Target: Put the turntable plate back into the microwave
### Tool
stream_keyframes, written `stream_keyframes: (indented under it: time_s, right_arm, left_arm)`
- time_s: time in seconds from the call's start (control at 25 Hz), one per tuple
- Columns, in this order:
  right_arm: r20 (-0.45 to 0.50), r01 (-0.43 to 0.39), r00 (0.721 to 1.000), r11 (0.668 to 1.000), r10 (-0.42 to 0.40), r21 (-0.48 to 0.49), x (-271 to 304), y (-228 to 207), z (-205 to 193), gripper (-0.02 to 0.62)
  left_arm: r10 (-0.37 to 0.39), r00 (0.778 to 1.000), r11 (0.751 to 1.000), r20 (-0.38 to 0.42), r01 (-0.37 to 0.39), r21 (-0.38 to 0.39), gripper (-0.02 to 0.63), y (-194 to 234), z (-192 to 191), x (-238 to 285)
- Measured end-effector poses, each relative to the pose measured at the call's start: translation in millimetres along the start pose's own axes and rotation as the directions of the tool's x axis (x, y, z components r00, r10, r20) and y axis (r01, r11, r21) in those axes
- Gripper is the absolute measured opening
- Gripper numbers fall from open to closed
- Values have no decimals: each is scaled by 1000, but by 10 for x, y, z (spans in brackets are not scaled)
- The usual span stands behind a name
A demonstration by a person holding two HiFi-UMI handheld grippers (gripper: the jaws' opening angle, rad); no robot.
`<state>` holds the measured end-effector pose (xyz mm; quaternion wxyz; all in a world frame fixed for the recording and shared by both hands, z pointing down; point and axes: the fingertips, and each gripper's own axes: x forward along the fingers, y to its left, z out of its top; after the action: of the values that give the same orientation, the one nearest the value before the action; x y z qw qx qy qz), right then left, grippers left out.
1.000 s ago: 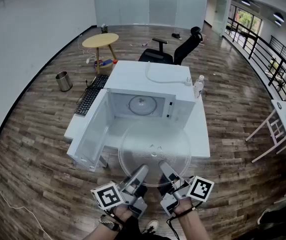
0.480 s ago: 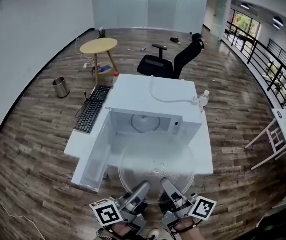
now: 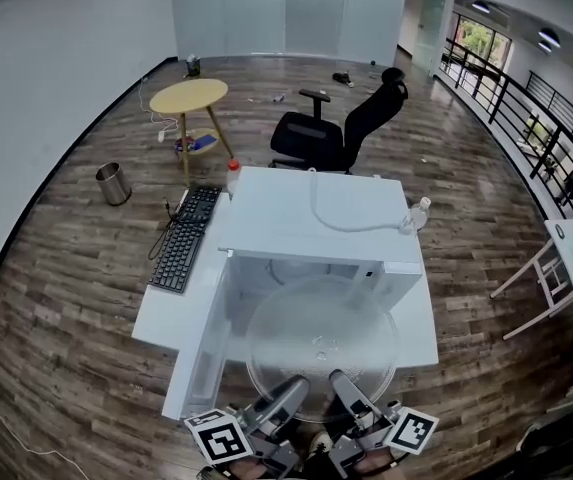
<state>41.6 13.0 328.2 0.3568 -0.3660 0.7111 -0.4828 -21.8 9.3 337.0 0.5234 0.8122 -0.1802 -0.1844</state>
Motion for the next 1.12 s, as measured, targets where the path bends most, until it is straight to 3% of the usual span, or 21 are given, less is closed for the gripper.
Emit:
stream_keyframes:
  time_s: [0.36, 0.88, 1.12]
  right_arm:
    - [-6, -14, 1000, 1000, 14, 10, 184, -44, 150, 43]
    - [-118, -24, 993, 1000, 26, 19, 314, -135, 490, 40]
    - [-110, -22, 994, 999, 26, 36, 358, -160, 606, 38]
  left_arm:
    - [-2, 1000, 1000, 16, 2, 18, 72, 71, 157, 153]
    - [25, 992, 999, 121, -31, 42, 75, 133, 201, 460]
    - [32, 993, 998, 115, -37, 43, 75, 133, 245, 584]
